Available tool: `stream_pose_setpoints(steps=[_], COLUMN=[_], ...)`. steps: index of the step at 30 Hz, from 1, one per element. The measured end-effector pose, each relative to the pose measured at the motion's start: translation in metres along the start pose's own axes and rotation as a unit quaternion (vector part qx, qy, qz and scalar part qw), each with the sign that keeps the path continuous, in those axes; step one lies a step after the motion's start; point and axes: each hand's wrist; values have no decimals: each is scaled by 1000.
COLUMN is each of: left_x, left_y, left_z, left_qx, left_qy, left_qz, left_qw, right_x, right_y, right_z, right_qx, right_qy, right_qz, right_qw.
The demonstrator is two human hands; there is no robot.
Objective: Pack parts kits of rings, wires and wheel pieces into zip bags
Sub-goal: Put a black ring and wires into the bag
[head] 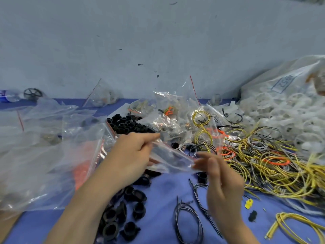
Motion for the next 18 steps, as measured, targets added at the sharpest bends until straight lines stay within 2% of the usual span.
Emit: stream_pose_setpoints(steps=[3, 5, 8, 10, 12, 14, 18], left_x=[13, 22, 33, 36, 36, 36, 38], left_y=[-3, -4, -4, -3, -3, -3, -3], left_z=[-4, -7, -6, -5, -3, -2, -2], left_qx=[1, 4, -13, -24, -36, -41, -27], left_qy=[25, 77, 113, 120, 115, 120, 146], left_qz=[72, 128, 185, 193, 183, 179, 180], left_qw=[997, 989, 976, 974, 976, 976, 972], right_x=[15, 23, 30, 27, 23, 18, 17], right_y=[-39, -73, -124, -146, -157, -163, -165], right_z=[18, 40, 72, 84, 91, 101, 109], right_qx=[-121, -228, -355, -426, -452, -437, -384], right_qy=[-46, -22, 83, 73, 91, 134, 201], right_qz=[121, 138, 56, -14, -78, -119, -102], right_qw=[984, 964, 929, 902, 884, 881, 895])
Point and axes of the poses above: each hand's wrist, its own y-axis away from the middle knuckle, its own x-axis out of the back of the hand, z = x × y, and after that the axes turned 12 degrees about -x, right-handed
